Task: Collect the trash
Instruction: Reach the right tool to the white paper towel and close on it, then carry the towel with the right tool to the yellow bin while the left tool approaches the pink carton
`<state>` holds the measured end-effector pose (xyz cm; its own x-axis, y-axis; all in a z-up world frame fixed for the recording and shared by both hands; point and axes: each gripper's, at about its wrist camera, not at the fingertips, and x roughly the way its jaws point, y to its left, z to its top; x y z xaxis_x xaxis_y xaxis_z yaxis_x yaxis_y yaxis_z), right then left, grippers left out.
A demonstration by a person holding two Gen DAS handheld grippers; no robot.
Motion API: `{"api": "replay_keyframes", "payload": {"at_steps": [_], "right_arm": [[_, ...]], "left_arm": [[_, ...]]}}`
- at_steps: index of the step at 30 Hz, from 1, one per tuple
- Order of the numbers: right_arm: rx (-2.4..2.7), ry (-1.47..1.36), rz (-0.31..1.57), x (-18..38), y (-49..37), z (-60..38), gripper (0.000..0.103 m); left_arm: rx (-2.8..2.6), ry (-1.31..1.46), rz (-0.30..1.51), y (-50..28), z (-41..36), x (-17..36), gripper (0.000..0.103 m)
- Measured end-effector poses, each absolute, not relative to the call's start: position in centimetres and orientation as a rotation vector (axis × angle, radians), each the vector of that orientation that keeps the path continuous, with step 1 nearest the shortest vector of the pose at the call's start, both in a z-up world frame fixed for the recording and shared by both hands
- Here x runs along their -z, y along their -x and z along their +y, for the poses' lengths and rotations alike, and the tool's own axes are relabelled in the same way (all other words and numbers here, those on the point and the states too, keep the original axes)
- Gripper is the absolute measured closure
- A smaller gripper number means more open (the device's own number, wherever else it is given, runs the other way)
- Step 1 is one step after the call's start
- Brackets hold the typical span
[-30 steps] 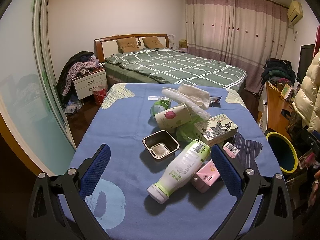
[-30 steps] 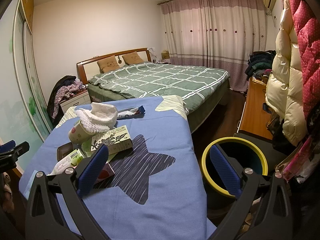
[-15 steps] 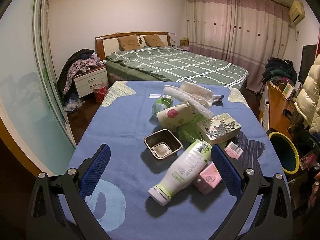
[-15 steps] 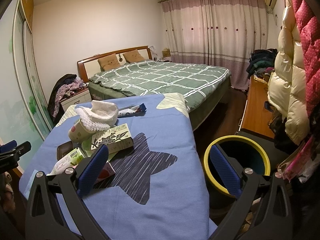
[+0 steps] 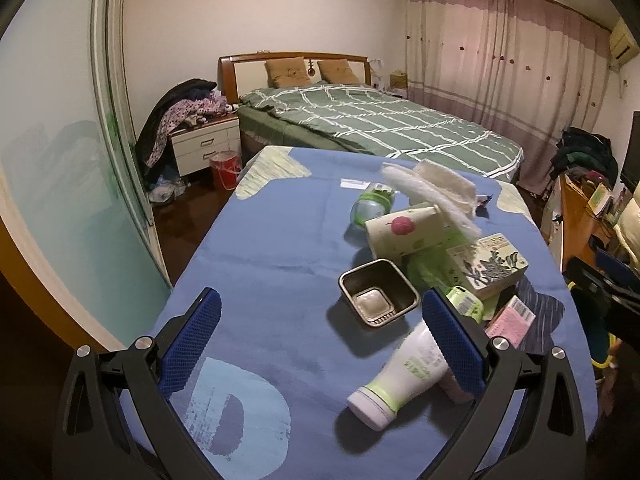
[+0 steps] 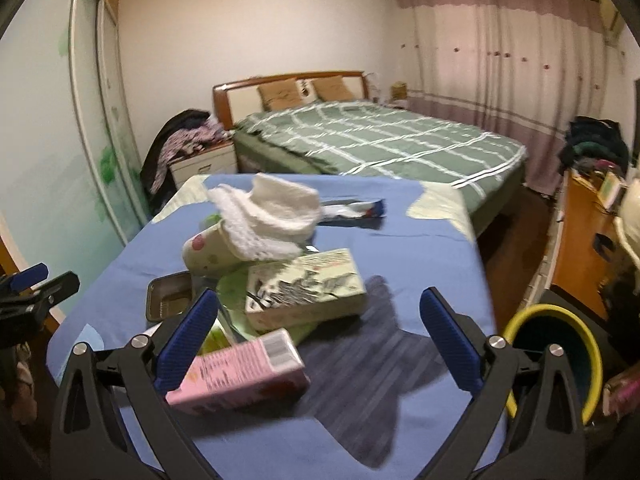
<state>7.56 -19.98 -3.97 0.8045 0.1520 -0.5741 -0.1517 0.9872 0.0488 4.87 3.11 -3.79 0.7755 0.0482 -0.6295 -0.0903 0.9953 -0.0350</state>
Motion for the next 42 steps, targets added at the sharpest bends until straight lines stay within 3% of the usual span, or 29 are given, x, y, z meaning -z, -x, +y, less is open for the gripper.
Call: {"api": "replay_keyframes", "payload": {"at_steps": [8, 22, 28, 30, 32, 42], "right_arm": [[-0.205, 0.032, 0.688, 5.8, -12.1, -17.7, 0.033], [-0.241, 0.02, 0.75, 6.3, -19.5, -16.6, 0.044], [-0.273, -0.003, 0.789, 7.0, -21.7, -16.4, 0.061], [-0.291, 0.002, 0.811, 7.3, -22.3, -16.3, 0.081], [-0.309, 0.007, 0.83, 7.5, -22.5, -16.2, 0.093], [-0.276, -0.021, 0.717, 3.2, -19.9, -19.2, 0.099]], "left_arm": [[-0.078, 0.069, 0.7, -6.3, 3.7, 4.5, 0.004], [-0.064, 0.07, 0.721, -8.7, 3.5, 4.9, 0.004], [-0.052, 0.067, 0.723, -9.4, 3.3, 5.1, 0.004], [-0.047, 0.067, 0.726, -9.6, 3.2, 5.1, 0.004], [-0.044, 0.065, 0.727, -9.8, 3.0, 5.1, 0.004], [-0.012, 0.052, 0.71, -9.5, 1.8, 4.6, 0.004]]}}
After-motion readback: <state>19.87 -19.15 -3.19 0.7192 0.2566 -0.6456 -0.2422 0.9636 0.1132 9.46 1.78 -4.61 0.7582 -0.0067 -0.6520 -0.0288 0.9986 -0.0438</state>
